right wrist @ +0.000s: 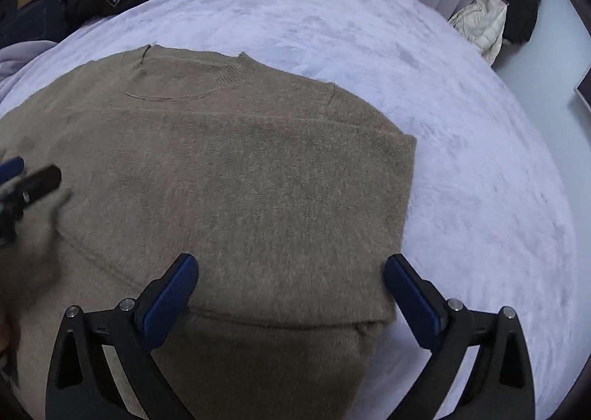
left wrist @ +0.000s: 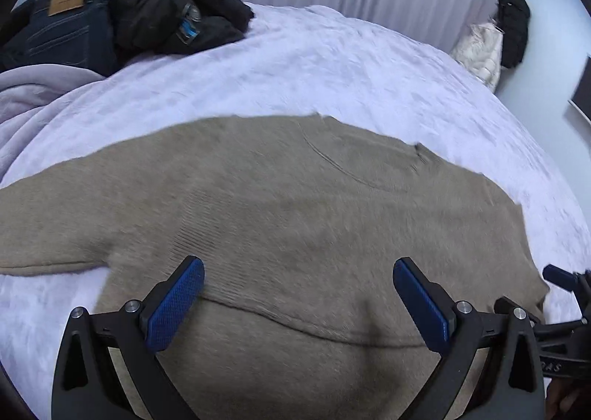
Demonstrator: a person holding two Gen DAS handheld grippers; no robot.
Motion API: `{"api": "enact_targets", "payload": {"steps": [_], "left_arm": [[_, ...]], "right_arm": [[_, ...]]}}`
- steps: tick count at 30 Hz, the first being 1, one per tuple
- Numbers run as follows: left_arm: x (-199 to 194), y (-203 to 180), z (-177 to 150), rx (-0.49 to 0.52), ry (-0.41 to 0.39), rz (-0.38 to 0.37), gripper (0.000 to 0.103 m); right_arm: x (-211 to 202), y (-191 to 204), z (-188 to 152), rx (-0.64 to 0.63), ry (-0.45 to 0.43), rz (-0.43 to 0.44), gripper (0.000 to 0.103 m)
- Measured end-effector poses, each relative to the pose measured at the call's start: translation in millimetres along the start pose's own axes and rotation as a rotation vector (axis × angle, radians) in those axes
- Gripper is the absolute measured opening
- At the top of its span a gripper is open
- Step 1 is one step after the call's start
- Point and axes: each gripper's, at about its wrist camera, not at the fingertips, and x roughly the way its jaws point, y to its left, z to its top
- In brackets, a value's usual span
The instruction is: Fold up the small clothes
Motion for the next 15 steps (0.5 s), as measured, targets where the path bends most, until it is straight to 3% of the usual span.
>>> {"api": "enact_targets", "payload": {"steps": [4, 7, 9, 12, 15], "left_arm": [[43, -3, -6, 0.074, 0.140, 0.049, 0.103], [34, -1, -7, 0.076, 0.117, 0.060, 0.103], [21, 9, -8, 0.065, 0.094, 0.074, 0.103], [12, 41, -9, -0.004, 0.092, 0.093, 0.103], [15, 78, -11, -0.119, 0.146, 0.043, 0.103]], "right_arm": [[10, 12, 26, 0.057, -0.005, 0.027, 0.102], [32, 23, 44, 0.140, 0.045, 0.062, 0.102], [48, 38, 49, 0.176, 0.076, 0.022, 0.102], [36, 68, 48, 0.138, 0.012, -0.025, 0.102], [31, 97, 48, 0.122, -0.015, -0.039, 0.102]]}}
